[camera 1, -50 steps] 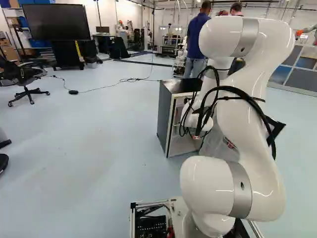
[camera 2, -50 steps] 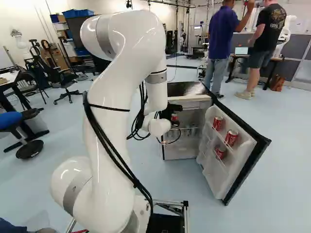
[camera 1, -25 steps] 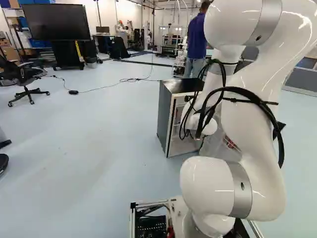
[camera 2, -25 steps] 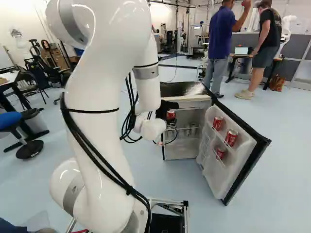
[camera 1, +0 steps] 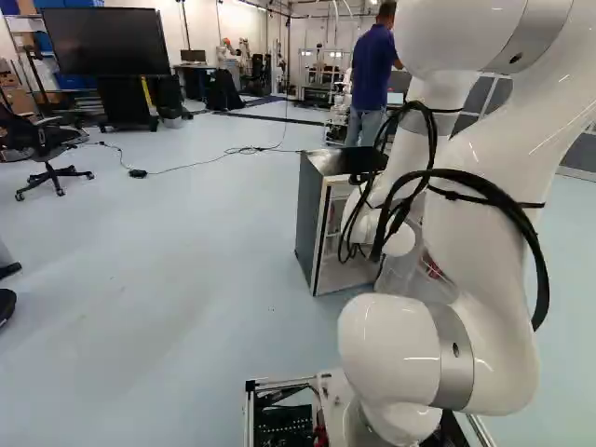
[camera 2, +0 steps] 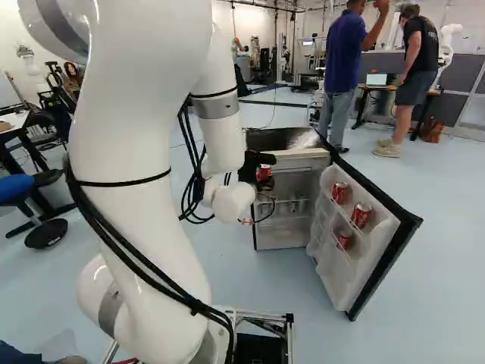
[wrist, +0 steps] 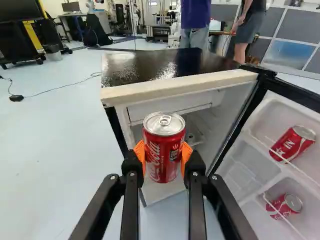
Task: Grab a drink from the fridge
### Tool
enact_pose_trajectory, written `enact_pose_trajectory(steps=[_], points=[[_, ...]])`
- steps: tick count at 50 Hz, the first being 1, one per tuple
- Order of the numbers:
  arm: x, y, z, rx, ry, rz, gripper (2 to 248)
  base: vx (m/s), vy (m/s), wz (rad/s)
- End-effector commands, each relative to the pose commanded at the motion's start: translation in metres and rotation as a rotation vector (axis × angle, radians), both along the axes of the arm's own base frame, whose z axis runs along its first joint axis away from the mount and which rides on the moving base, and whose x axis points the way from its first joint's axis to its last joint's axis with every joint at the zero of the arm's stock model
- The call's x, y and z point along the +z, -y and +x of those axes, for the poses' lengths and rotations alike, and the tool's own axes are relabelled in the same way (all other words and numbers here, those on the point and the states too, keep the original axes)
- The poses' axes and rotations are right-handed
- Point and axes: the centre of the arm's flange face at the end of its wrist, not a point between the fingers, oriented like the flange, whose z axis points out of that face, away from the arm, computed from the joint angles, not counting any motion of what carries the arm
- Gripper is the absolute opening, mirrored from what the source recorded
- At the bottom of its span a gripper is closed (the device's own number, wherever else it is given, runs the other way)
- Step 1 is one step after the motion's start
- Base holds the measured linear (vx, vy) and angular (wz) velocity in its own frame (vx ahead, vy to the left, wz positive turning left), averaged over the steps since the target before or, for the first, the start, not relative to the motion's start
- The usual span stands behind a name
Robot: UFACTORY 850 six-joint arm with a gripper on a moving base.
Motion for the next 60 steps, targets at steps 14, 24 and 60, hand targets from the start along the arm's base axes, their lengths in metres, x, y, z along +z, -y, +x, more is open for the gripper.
enact_pose_trajectory(steps=[14, 24, 60], points=[[0.014, -0.001, -0.002, 0.0, 0.034, -0.011, 91, 0.0, 0.0, 0.0], [0.024, -0.001, -0.003, 0.0, 0.058, -0.018, 91, 0.0, 0.0, 0.0], [0.056, -0.001, 0.003, 0.006, 0.107, -0.038, 91, 0.0, 0.0, 0.0]])
